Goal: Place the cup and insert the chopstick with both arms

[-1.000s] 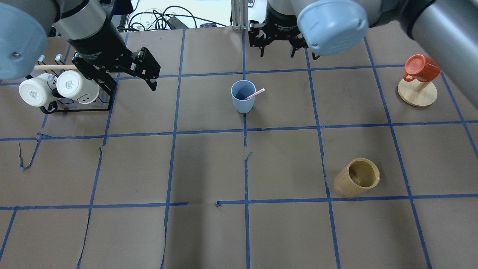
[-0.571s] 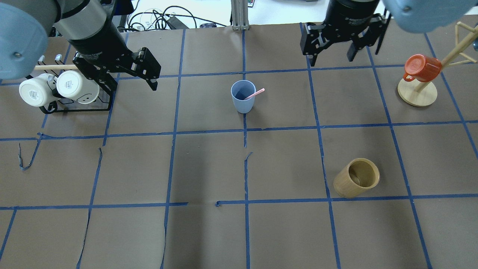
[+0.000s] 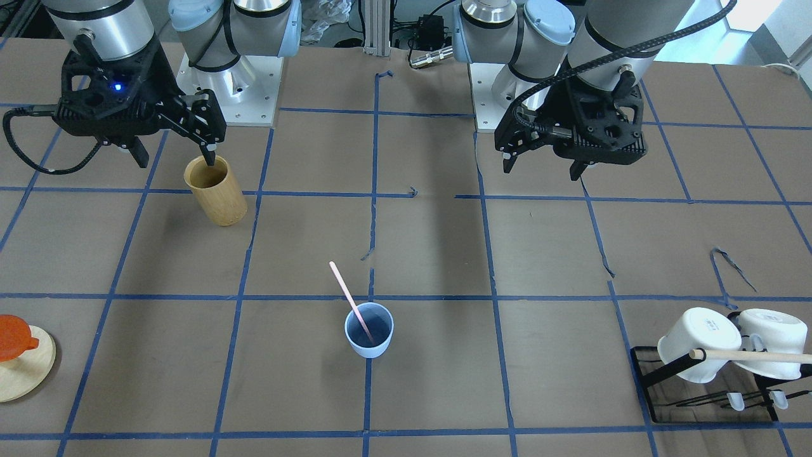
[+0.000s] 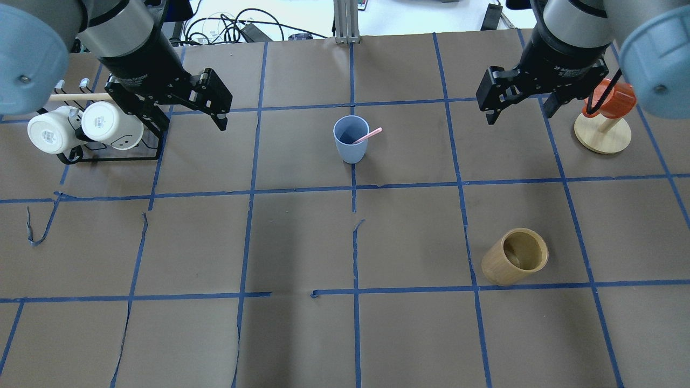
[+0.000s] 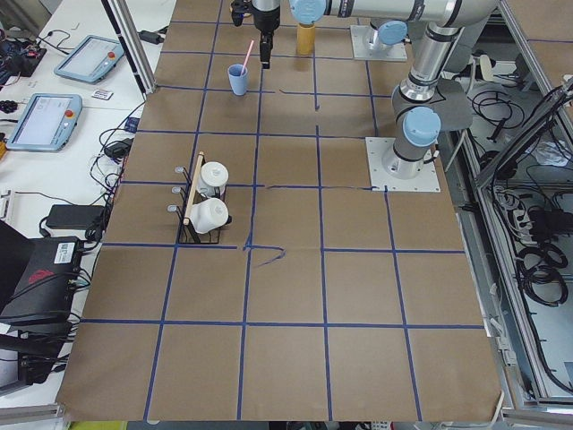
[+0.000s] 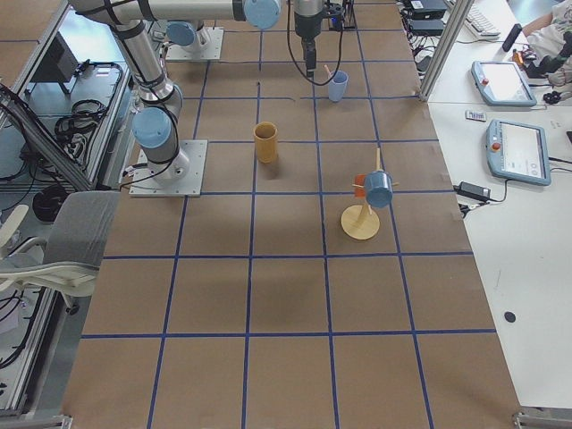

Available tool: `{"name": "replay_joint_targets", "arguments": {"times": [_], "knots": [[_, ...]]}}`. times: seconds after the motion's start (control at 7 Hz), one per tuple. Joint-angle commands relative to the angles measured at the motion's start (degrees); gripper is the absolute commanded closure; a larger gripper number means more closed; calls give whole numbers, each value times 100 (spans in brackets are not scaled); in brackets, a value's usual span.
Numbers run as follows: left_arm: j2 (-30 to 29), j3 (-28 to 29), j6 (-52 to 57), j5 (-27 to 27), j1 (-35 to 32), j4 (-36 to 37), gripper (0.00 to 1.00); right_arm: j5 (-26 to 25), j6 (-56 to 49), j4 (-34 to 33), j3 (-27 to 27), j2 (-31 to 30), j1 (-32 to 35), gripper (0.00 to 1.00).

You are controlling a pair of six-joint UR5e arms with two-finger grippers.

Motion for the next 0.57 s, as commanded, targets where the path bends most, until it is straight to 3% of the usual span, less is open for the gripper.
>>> {"name": "replay_joint_targets", "arguments": {"times": [0.0, 0.43], "knots": [[0, 0, 0, -2, 0, 0, 0, 26, -24, -30, -86, -19, -12, 0], [0, 9, 0, -2, 0, 9, 0, -8, -112, 31, -183, -1, -38, 0]]}}
